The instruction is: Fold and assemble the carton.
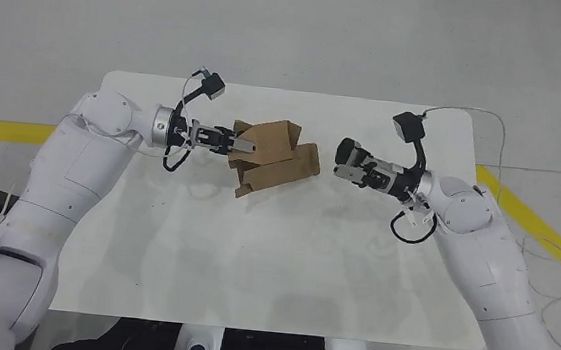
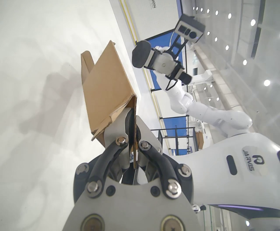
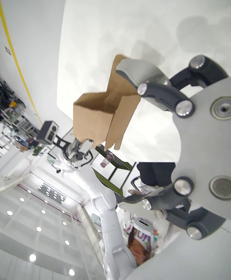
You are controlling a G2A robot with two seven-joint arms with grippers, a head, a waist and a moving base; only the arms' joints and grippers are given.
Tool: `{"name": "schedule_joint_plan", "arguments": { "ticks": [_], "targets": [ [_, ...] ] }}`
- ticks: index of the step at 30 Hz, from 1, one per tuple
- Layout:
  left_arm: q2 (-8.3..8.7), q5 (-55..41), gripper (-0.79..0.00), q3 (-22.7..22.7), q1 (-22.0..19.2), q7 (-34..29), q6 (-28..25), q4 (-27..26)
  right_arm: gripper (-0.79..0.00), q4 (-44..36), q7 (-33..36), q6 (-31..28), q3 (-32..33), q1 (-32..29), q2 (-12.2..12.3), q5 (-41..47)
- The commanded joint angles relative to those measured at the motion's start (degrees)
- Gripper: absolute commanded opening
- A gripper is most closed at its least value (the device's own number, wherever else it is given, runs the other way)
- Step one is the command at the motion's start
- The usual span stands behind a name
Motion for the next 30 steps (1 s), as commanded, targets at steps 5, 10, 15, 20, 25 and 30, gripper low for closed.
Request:
{"name": "schedule_joint_plan", "arguments": {
  "ticks": [5,10,15,20,25,30],
  "targets": [
    [0.78,1.87,-0.785,-0.29,1.74,0.12,0.02,-3.93,-0.449,2.27,8.15,2.78,-5.15,4.14,-0.50,5.85],
    [1.47,1.00,-0.785,-0.96,2.93,-0.33,0.47,-6.79,-0.529,4.58,7.92,2.55,-9.61,6.78,-1.16,6.32],
    [2.12,-0.14,-0.785,-1.65,3.92,-0.97,1.10,-9.28,-0.576,8.95,5.93,0.57,-12.50,9.74,-1.72,4.78],
    [2.65,-0.23,-0.785,-2.06,4.88,-1.00,1.14,-10.13,-0.650,12.19,4.84,-0.52,-13.81,11.69,-2.01,3.94],
    [2.87,-0.98,-0.785,-2.32,5.38,-1.11,1.24,-10.50,-0.622,14.44,4.82,-0.55,-14.56,12.80,-2.28,4.39],
    [3.01,-1.36,-0.785,-2.52,5.40,-1.18,1.31,-10.80,-0.616,16.24,4.89,-0.47,-16.07,13.95,-3.12,5.25]
  ]
}}
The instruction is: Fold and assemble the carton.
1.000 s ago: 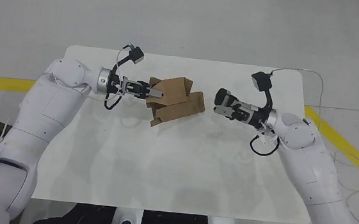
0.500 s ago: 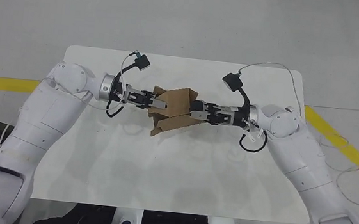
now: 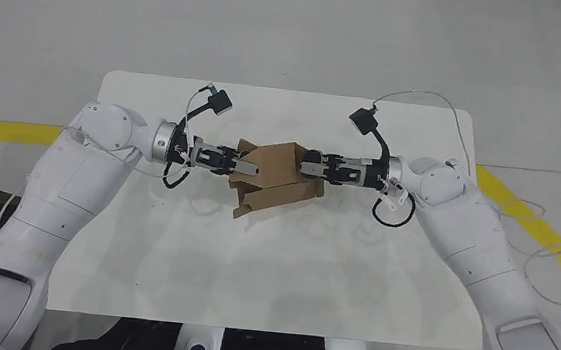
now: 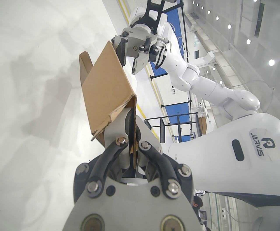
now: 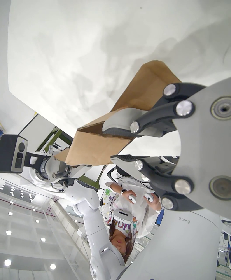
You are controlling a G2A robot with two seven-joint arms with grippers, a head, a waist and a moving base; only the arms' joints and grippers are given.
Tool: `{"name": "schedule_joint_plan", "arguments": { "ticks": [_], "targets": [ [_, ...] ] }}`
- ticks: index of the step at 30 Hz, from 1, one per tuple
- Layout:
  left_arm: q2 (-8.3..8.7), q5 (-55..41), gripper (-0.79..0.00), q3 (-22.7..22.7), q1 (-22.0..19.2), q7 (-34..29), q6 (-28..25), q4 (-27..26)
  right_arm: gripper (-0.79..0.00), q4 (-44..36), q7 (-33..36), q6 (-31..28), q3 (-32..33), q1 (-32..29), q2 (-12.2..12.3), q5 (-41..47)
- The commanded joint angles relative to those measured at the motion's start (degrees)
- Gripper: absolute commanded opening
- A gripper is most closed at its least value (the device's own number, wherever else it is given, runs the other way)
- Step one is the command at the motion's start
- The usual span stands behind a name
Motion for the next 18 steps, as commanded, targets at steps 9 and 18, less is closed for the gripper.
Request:
{"name": "schedule_joint_plan", "arguments": {
  "ticks": [9,18],
  "targets": [
    [0.03,-0.55,-0.785,-0.03,-0.18,0.00,0.01,-0.34,-0.591,3.21,0.29,0.29,-3.70,2.27,-2.21,1.82],
    [-0.08,-0.08,-0.785,0.44,-0.41,0.04,-0.03,0.59,-0.619,4.29,-0.32,-0.33,-6.28,3.11,-3.37,6.37]
  ]
}}
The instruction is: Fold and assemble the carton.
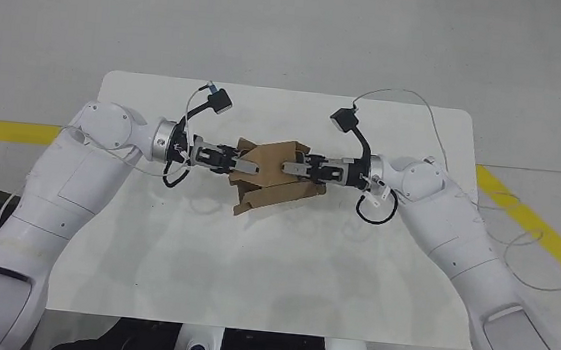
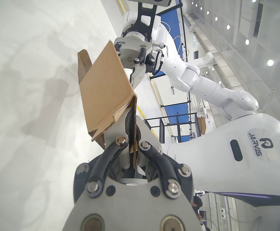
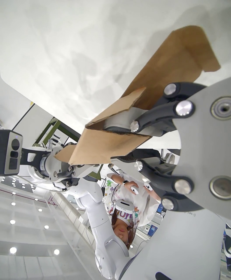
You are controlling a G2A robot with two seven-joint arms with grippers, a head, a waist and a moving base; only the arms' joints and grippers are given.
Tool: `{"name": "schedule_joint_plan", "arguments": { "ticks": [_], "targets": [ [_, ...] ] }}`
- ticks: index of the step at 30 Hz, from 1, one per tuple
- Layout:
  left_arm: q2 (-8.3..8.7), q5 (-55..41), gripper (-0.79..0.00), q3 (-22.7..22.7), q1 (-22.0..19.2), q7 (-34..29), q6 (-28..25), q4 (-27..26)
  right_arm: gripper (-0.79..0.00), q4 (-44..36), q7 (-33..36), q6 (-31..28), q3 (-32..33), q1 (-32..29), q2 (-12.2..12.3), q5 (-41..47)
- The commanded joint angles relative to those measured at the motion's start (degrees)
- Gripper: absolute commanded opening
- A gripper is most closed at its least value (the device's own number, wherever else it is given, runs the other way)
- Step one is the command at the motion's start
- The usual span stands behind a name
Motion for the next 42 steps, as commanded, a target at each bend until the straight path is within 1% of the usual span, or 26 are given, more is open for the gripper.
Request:
{"name": "schedule_joint_plan", "arguments": {
  "ticks": [1,6,14,16,19,21,25,26,31,32,33,34,35,42],
  "targets": [
    [0.00,0.17,-0.785,0.07,-0.01,0.09,-0.08,0.03,-0.619,-0.11,0.15,0.15,-0.43,0.02,-0.07,1.56],
    [0.03,0.26,-0.785,0.21,-0.05,0.03,-0.02,0.03,-0.619,-1.03,2.72,2.71,-1.96,0.64,0.14,5.83],
    [0.16,0.38,-0.785,0.27,-0.01,0.08,-0.08,-0.10,-0.619,-0.87,5.41,5.39,-4.55,2.86,0.55,7.58],
    [0.19,0.34,-0.785,0.31,-0.01,0.03,-0.03,-0.21,-0.610,-0.78,5.55,5.53,-5.25,3.34,0.49,8.17],
    [0.24,0.30,-0.785,0.39,0.02,0.03,-0.02,-0.38,-0.616,-0.23,5.19,5.18,-6.09,4.13,0.41,8.81],
    [0.28,0.32,-0.785,0.44,0.02,0.01,-0.01,-0.50,-0.643,0.13,4.91,4.90,-6.66,4.53,0.35,9.09],
    [0.35,0.32,-0.785,0.53,0.00,-0.05,0.05,-0.54,-0.733,0.75,4.51,4.50,-7.75,5.08,0.26,9.75],
    [0.37,0.29,-0.785,0.54,-0.01,-0.05,0.06,-0.54,-0.785,0.90,4.45,4.43,-7.99,5.17,0.26,9.94],
    [0.44,0.00,-0.785,0.67,0.00,-0.15,0.15,-0.63,-0.785,1.32,4.21,4.20,-9.09,5.59,0.27,10.70],
    [0.46,-0.17,-0.653,0.70,0.02,-0.21,0.21,-0.80,-0.785,1.39,4.15,4.13,-9.26,5.68,0.29,10.81],
    [0.50,-0.30,-0.465,0.66,0.01,-0.21,0.22,-1.00,-0.785,1.46,4.08,4.07,-9.43,5.76,0.31,10.91],
    [0.57,-0.32,-0.151,0.58,0.01,-0.14,0.14,-1.19,-0.785,1.52,3.93,3.91,-9.54,5.82,0.33,11.10],
    [0.64,-0.30,0.000,0.51,0.04,-0.06,0.06,-1.40,-0.785,1.58,3.76,3.75,-9.66,5.86,0.36,11.25],
    [1.02,-3.01,0.000,-0.40,0.26,-0.71,0.71,-1.51,-0.785,2.66,0.97,0.97,-10.24,6.02,0.50,10.23]
  ]
}}
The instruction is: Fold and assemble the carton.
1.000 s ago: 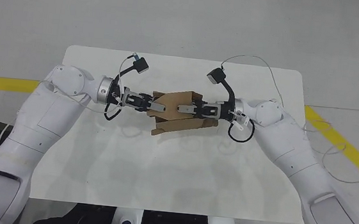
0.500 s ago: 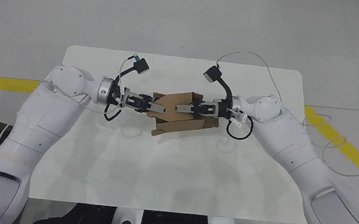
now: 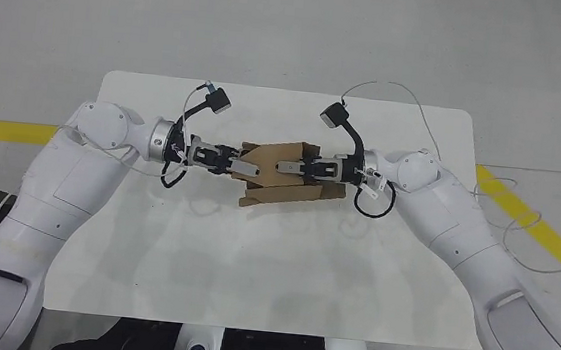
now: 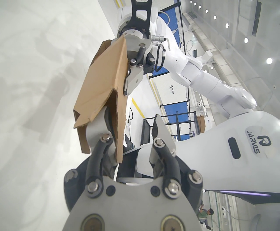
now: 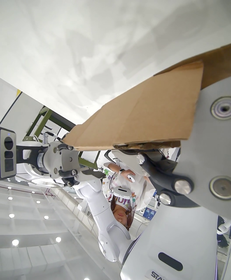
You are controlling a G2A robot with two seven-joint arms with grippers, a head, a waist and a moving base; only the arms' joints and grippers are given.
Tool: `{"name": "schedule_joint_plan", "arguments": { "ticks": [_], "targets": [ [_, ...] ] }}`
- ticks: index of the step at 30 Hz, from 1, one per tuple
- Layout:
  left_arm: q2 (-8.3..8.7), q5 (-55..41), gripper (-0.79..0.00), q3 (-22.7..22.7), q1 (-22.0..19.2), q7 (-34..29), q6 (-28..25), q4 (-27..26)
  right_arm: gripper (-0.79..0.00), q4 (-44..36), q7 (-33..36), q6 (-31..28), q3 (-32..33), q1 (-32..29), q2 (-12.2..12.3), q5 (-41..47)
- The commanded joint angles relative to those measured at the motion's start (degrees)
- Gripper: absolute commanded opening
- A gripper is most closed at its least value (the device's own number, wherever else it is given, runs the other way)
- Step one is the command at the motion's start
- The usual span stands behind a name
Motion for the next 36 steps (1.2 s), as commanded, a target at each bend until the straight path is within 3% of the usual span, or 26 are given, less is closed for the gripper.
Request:
{"name": "schedule_joint_plan", "arguments": {
  "ticks": [1,18,36],
  "targets": [
    [0.06,-1.32,0.000,-0.24,0.05,-0.53,0.54,-0.28,-0.785,0.28,-1.01,-1.00,-0.14,-0.04,-0.02,-0.41],
    [0.14,-13.08,0.000,-3.15,0.73,-6.32,6.33,-1.87,-0.785,3.78,-6.46,-6.45,-1.96,0.78,-2.84,-4.39],
    [-0.72,-8.26,0.000,-2.54,1.24,-3.54,3.55,-2.48,-0.785,4.19,-8.20,-8.18,-1.46,-0.08,-5.62,-6.17]
  ]
}}
